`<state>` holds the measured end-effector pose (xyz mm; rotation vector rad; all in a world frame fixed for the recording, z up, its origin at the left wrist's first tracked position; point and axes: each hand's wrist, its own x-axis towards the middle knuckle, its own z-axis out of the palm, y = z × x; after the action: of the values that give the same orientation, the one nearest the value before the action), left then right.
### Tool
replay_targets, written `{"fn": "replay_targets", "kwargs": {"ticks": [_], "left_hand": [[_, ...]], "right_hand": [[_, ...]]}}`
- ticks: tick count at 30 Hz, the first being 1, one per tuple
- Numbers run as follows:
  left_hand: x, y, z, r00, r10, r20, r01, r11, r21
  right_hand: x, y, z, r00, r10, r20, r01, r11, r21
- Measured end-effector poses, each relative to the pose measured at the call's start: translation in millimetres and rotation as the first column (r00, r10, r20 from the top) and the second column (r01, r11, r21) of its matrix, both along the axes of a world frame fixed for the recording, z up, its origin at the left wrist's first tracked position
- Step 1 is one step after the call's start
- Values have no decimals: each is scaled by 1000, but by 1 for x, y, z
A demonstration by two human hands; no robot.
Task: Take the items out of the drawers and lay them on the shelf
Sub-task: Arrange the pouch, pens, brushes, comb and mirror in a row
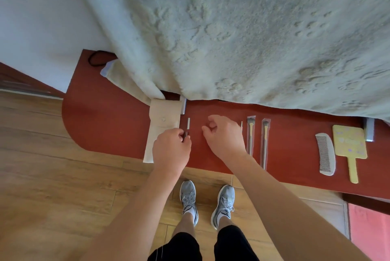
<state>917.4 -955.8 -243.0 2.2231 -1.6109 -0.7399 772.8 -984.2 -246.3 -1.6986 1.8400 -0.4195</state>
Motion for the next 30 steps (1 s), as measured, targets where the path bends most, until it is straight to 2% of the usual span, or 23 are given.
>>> {"fn": "replay_targets", "kwargs": {"ticks": [6, 12, 16, 30], "left_hand": [[7, 3, -5, 1000, 7, -25, -5, 998, 55], [6, 2, -13, 996, -72, 50, 67, 994, 91], [5, 1, -15, 993, -103, 59, 96, 989, 112], [-9, 17, -15, 994, -100, 33, 95, 988, 126]], "right_hand": [[24, -24, -14, 996, 79, -35, -77, 996, 50], [38, -35, -26, 986, 160, -43, -157, 985, 76], [42, -38, -31, 970, 208, -122, -198, 976, 93], [26, -36, -29, 981, 155, -113, -149, 987, 67]]}}
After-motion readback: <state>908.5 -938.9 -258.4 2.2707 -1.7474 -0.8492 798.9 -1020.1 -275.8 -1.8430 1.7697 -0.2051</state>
